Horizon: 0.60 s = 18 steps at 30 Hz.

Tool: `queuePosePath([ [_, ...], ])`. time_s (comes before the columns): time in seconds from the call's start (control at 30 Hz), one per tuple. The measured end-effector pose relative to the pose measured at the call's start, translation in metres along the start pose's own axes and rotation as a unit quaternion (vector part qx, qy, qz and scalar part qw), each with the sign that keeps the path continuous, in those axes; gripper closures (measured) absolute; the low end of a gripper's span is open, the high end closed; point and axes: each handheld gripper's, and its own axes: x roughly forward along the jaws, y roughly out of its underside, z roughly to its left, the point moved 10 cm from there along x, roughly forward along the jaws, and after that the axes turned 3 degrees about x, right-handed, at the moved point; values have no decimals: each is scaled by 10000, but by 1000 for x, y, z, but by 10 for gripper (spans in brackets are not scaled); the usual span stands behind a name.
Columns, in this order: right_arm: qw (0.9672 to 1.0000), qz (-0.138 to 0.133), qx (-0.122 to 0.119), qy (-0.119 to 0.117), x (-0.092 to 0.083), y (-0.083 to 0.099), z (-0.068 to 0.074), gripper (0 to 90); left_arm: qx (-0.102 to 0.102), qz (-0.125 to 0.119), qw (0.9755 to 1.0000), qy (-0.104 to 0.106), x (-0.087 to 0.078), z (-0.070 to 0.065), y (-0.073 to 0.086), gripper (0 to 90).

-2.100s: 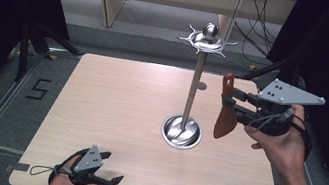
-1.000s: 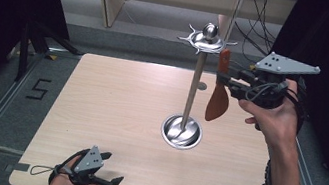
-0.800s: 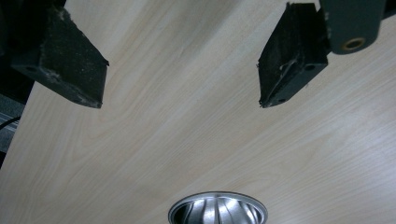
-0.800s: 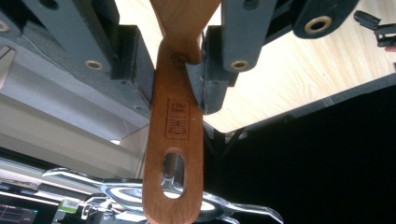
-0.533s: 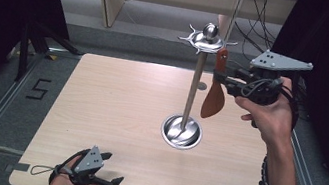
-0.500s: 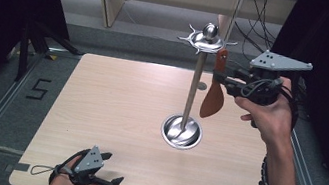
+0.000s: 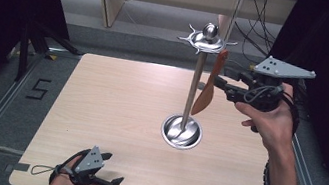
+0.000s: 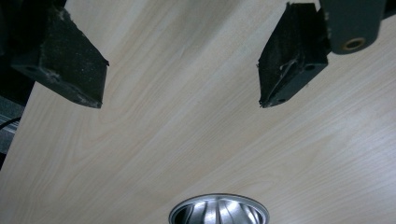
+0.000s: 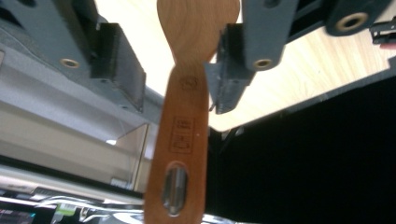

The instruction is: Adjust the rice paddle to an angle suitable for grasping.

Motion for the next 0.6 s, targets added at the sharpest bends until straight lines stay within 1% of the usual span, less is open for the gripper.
queuePosePath([
  [0.03,9999,-82,66,-15,-3,3,1,496,45,-3,10000,43,0,0,0,150],
  [0.07,9999,-58,89,-56,-4,6,2,480,-70,-25,10000,38,1,-1,0,150],
  [0.1,9999,-97,39,-6,-6,9,2,461,-113,-71,9999,59,1,-2,-1,150],
  [0.13,9999,-97,39,-6,-6,9,2,461,-113,-71,9999,59,1,-2,-1,150],
  [0.2,9999,-131,99,-55,-9,16,6,428,-102,-67,9999,38,1,-1,-1,150],
  [0.23,9998,-101,149,32,-12,20,7,421,-114,-66,9999,45,1,-2,-1,150],
  [0.27,9999,-123,71,9,-16,24,8,410,-117,-64,9999,41,1,-1,-1,150],
  [0.3,9998,-160,30,112,-18,25,7,408,-117,-64,9999,41,1,-1,-1,150],
  [0.4,9998,-169,-18,135,-25,35,10,403,-125,-65,9999,44,1,-1,-1,150],
  [0.43,9997,-185,10,147,-26,38,11,401,-127,-69,9999,16,0,-1,-1,150],
  [0.47,9997,-177,21,166,-27,42,11,401,-83,-71,9999,8,0,0,-1,150],
  [0.53,9996,-206,47,169,-28,49,12,399,-135,-79,9999,43,1,-1,-1,150],
  [0.57,9996,-220,45,188,-28,52,12,398,-130,-73,9999,21,0,-1,-1,150],
  [0.6,9996,-180,166,127,-29,56,14,395,-126,-123,9998,-22,1,0,-2,150],
])
